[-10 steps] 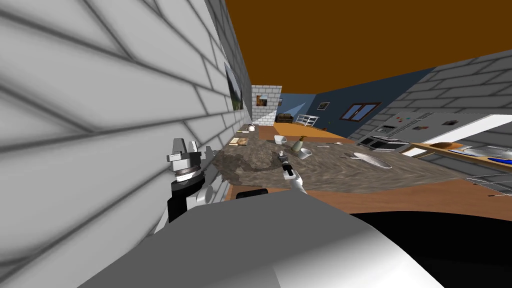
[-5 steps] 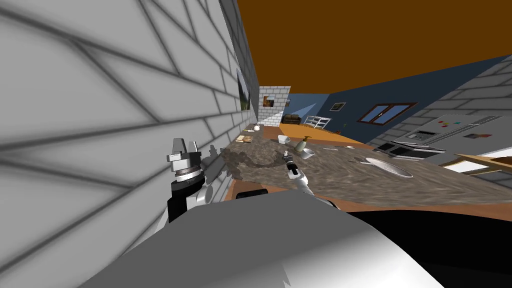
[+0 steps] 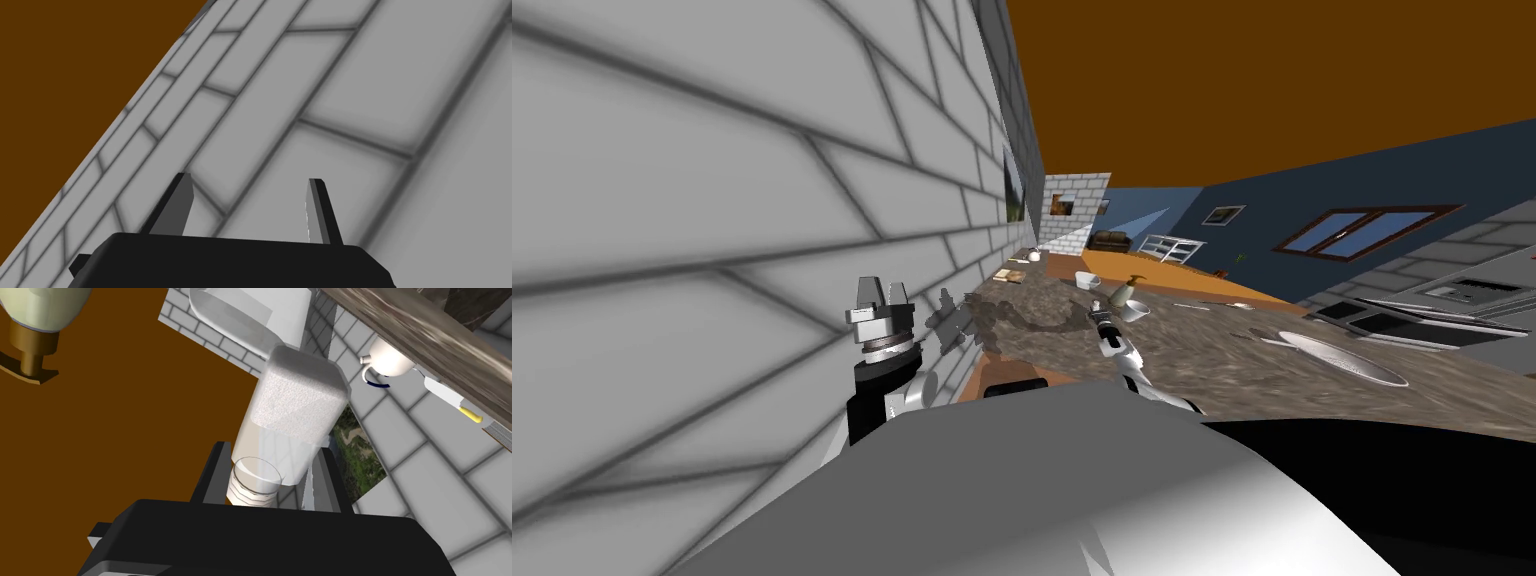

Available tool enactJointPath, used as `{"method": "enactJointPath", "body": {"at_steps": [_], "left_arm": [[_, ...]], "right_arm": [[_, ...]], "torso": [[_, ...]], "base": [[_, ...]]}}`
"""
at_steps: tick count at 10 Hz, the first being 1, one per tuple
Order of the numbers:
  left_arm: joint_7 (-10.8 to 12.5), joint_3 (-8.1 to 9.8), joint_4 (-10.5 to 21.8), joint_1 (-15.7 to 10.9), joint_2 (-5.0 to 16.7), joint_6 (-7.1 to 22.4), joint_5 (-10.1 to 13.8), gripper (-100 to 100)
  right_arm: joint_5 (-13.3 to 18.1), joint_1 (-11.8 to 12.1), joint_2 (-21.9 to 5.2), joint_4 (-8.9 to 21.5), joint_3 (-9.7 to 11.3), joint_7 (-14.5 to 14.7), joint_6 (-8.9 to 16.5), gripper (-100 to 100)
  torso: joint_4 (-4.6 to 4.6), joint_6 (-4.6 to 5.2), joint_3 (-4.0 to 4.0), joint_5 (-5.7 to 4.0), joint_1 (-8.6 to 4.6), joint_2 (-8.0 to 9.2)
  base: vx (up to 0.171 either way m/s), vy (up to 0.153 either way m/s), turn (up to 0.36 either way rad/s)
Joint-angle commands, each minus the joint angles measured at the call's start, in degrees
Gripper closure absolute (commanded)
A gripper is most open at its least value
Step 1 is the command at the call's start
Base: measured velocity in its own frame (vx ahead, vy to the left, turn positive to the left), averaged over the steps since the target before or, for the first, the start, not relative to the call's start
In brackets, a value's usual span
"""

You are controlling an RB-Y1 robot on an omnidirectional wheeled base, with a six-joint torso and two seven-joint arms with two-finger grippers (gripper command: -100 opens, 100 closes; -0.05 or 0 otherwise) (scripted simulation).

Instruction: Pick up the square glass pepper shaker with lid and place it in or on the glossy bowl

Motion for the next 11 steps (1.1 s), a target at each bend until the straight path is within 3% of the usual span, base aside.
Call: {"method": "enactJointPath", "body": {"at_steps": [1,3,5,6,9,10,11], "left_arm": [[0.0,0.0,0.0,0.0,0.0,0.0,0.0,0],[0.0,0.0,0.0,0.0,0.0,0.0,0.0,0],[0.0,0.0,0.0,0.01,0.0,0.0,0.0,0],[0.0,0.0,0.0,0.01,0.0,0.0,0.0,0],[0.0,0.01,0.0,0.01,0.0,0.0,0.0,0],[0.0,0.01,0.0,0.01,0.01,0.0,0.0,0],[0.0,0.01,0.0,0.02,0.0,0.0,0.0,0]], "right_arm": [[1.78,-0.87,-2.34,2.29,-2.86,-0.16,-0.22,100],[3.01,-1.43,-3.81,3.55,-5.19,-0.36,-0.14,100],[5.64,-2.54,-6.76,6.04,-9.22,-0.92,0.05,100],[5.64,-2.54,-6.76,6.04,-9.53,-0.92,0.05,100],[9.88,-4.16,-11.08,9.62,-15.64,-2.22,0.44,100],[9.88,-4.16,-11.08,9.62,-16.42,-2.22,0.44,100],[11.34,-4.67,-12.47,10.75,-18.64,-2.76,0.59,100]], "torso": [[0.0,0.0,0.0,0.0,0.0,0.0],[0.02,-0.04,0.02,0.01,0.04,0.02],[-0.01,0.05,-0.03,-0.04,-0.04,-0.06],[0.02,-0.02,-0.02,-0.02,-0.05,-0.07],[0.02,-0.02,-0.06,-0.06,-0.07,-0.15],[0.07,-0.01,-0.03,0.0,-0.12,-0.15],[0.02,0.13,-0.06,-0.09,-0.09,-0.17]], "base": [[-0.094,-0.032,0.348],[-0.079,-0.05,0.2],[-0.061,-0.05,0.209],[-0.044,-0.045,0.139],[-0.045,-0.058,0.262],[-0.023,-0.057,0.127],[-0.016,-0.04,0.176]]}}
